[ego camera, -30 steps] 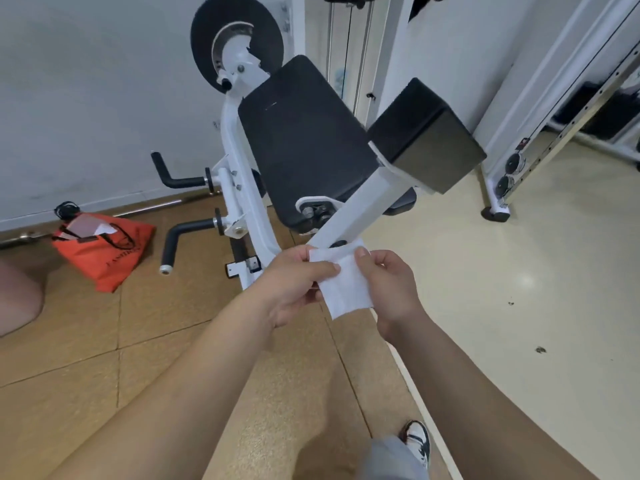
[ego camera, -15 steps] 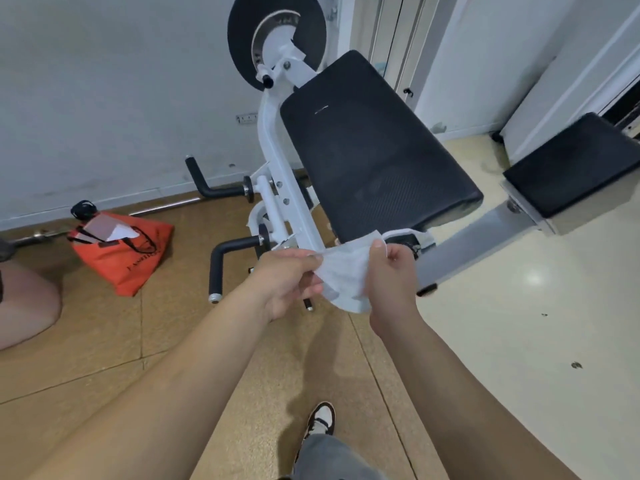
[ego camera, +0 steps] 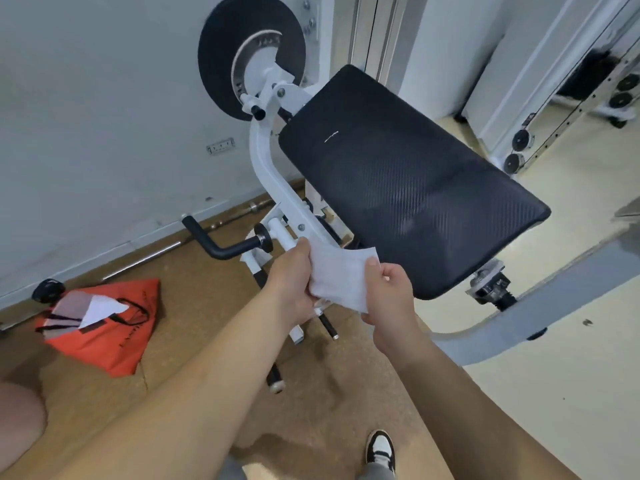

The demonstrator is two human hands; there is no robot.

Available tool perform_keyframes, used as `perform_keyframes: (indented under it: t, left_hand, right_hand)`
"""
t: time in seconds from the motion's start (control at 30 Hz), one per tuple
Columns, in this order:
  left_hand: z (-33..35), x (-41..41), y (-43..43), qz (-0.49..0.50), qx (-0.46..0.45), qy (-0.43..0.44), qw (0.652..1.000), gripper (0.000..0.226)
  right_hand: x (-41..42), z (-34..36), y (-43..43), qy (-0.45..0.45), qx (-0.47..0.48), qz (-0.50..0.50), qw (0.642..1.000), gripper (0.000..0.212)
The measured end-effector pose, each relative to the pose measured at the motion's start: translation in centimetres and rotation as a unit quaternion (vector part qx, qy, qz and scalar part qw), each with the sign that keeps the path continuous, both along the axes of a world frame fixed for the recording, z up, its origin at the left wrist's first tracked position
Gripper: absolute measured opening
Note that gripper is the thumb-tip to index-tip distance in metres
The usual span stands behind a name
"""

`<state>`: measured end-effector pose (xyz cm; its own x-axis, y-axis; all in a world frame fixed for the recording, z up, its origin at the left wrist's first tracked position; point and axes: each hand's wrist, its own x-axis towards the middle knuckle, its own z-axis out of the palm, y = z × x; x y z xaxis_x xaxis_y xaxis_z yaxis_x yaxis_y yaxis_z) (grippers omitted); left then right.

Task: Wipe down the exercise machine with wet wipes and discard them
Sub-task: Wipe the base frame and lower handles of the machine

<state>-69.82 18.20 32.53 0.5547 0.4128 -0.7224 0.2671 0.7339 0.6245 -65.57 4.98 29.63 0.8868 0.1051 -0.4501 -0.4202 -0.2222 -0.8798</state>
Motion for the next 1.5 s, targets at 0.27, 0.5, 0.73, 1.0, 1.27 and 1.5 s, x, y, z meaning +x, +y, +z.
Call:
perform_keyframes:
  t: [0.27, 0.5, 0.73, 1.0, 1.27, 1.5]
  left_hand:
    - [-4.2, -4.7, 16.1, -0.17, 0.181, 0.031, 0.968, 0.026]
    - [-9.3, -9.1, 25.4, -0.187, 0.282, 0.092, 0.936, 0.046]
    - [-22.1, -9.0, 30.3, -0.206, 0.289, 0.119, 0.927, 0.044]
    - [-44.2, -8.5, 33.7, -0.252, 0.225, 0.11, 0.935, 0.04]
    - [-64.7, -4.5, 37.2, -0.264, 0.294, 0.055, 0.917, 0.057]
    - [-77.1, -1.8, 35.6, -0.198, 0.231, 0.047, 0.951, 0.053]
  right_hand:
    - [-9.4, -2.8, 14.4, 0.041, 0.01, -0.115, 0.992, 0.037]
    - [-13.6, -7.6, 25.8, 0.174, 0.017, -0.048, 0.983, 0.044]
    - [-13.0, -19.2, 31.7, 0.233, 0.022, 0.017, 0.972, 0.023]
    - [-12.8, -41.7, 36.2, 0.325, 0.148, -0.045, 0.933, 0.021]
    - [-6.9, -62.2, 37.8, 0.294, 0.076, 0.014, 0.953, 0.034]
    - [0.7, -70.0, 35.5, 0.255, 0.092, 0.07, 0.96, 0.043]
